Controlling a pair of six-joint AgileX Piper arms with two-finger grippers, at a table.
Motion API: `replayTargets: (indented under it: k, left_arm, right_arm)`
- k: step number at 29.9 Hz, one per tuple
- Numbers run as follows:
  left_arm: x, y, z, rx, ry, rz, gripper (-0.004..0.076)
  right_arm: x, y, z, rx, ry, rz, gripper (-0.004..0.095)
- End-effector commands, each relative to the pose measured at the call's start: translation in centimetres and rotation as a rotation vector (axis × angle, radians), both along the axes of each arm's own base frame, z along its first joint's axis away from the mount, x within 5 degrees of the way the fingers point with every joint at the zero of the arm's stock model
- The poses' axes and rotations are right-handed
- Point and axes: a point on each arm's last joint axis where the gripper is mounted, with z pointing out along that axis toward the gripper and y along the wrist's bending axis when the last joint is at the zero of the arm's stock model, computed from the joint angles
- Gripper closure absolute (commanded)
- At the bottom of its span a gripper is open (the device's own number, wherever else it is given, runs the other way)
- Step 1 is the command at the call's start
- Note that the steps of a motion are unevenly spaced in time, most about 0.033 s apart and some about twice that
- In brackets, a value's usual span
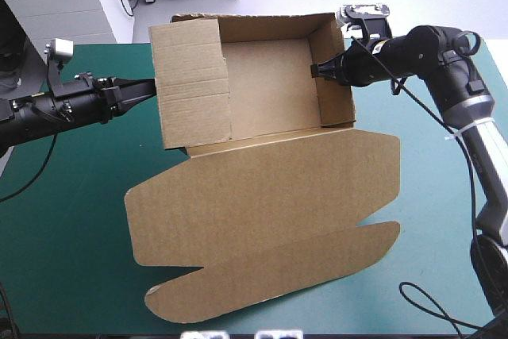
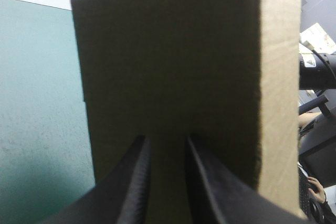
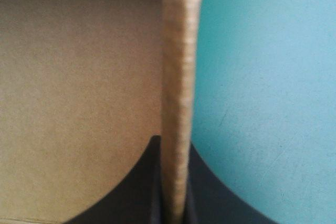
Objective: Fold the box
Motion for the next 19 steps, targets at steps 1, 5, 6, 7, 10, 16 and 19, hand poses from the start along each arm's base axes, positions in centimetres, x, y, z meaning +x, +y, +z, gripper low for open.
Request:
replayTargets:
  k: [1, 5, 6, 7, 10, 16, 19]
  left_arm:
    - [-1.4, -0.8, 1.9, -0.063, -0.050, -0.074, 0.0456]
    - [-1.4, -0.8, 1.6, -0.033, -0.041, -0.071, 0.0346]
    - [-1.4, -0.7, 1.5, -0.015, -0.036, -0.069, 0.0321]
    - [-1.4, -0.7, 1.3, 0.005, -0.030, -0.069, 0.0287]
    - [-1.4, -0.6, 0.8, 0.056, -0.016, -0.064, 0.0213]
    - [-1.4, -0.8, 0.8, 0.066, -0.013, -0.071, 0.0186]
    - [-1.4, -1.3, 0.4, 0.106, -0.006, -0.087, 0.0187]
  right_arm:
    - [-0.6, 0.4, 2.4, 0.060, -0.109, -0.025, 0.0925]
    - [0.1, 1.0, 1.7, 0.073, -0.097, -0.026, 0.0926]
    - [0.2, 1.0, 1.6, 0.075, -0.096, -0.027, 0.0926]
    - [0.3, 1.1, 1.5, 0.085, -0.094, -0.027, 0.0925]
    - [0.6, 1.3, 1.4, 0.100, -0.097, -0.029, 0.0925]
    - [0.4, 2.6, 1.3, 0.075, -0.121, -0.003, 0.0925]
    - [0.1, 3.6, 1.4, 0.061, -0.149, 0.013, 0.0925]
